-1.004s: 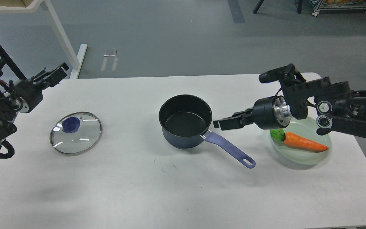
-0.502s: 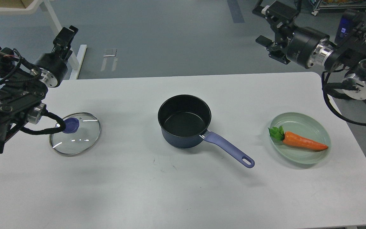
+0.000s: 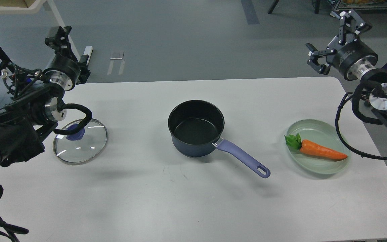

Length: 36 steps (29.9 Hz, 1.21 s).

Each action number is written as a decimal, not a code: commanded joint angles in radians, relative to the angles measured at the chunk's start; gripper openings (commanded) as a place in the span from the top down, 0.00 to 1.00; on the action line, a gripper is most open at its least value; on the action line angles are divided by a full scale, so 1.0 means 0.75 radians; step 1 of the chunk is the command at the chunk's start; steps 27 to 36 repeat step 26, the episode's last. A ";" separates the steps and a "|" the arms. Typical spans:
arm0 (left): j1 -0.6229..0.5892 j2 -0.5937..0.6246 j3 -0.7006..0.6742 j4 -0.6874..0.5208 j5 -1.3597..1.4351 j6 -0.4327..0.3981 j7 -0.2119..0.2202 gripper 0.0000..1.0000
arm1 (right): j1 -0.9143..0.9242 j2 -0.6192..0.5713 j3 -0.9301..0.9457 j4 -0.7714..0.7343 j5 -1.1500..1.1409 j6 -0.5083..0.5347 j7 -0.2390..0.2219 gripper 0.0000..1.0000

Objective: Open pot lid

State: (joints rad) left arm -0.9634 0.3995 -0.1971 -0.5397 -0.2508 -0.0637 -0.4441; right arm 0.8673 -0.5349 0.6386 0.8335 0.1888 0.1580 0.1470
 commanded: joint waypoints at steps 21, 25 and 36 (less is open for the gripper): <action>0.198 0.026 -0.296 -0.211 -0.089 -0.105 0.130 0.01 | -0.146 0.355 0.460 -0.316 0.028 0.159 0.029 0.00; 0.201 0.042 -0.285 -0.211 -0.091 -0.117 0.136 0.01 | -0.158 0.357 0.460 -0.301 0.028 0.176 0.031 0.00; 0.201 0.044 -0.285 -0.211 -0.091 -0.117 0.136 0.01 | -0.158 0.359 0.462 -0.301 0.028 0.182 0.031 0.00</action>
